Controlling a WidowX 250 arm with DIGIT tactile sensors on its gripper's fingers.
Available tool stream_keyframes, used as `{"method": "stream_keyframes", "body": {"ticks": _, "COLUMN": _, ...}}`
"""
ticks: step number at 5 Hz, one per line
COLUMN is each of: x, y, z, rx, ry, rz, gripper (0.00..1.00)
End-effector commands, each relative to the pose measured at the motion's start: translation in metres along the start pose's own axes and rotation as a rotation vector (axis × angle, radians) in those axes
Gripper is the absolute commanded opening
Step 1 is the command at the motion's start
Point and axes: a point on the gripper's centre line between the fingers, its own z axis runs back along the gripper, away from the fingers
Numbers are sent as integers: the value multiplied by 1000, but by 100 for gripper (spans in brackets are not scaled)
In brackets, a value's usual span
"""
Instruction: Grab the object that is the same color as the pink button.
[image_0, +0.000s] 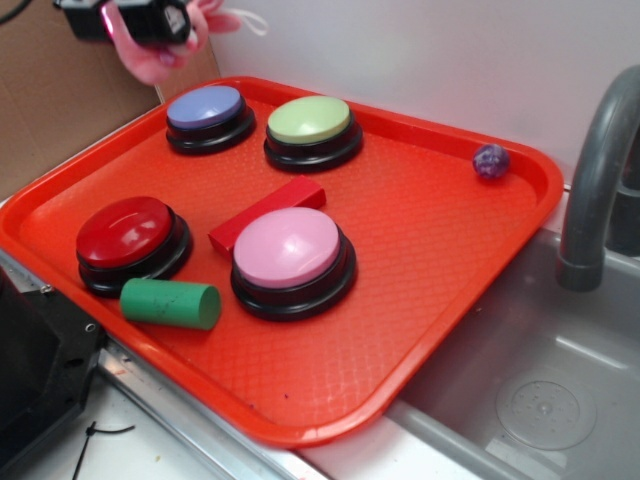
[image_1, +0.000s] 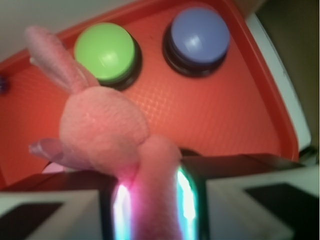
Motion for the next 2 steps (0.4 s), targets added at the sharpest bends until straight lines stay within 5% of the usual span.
{"method": "stream_keyframes", "body": {"ticks": 1, "x": 15, "y": 21, "z": 28, "rx": 22, "ry": -61, "rz": -26, "gripper": 0}}
{"method": "stream_keyframes", "body": {"ticks": 2, "x": 23, "y": 29, "z": 26, "rx": 68, "ry": -5, "rz": -62, "gripper": 81}}
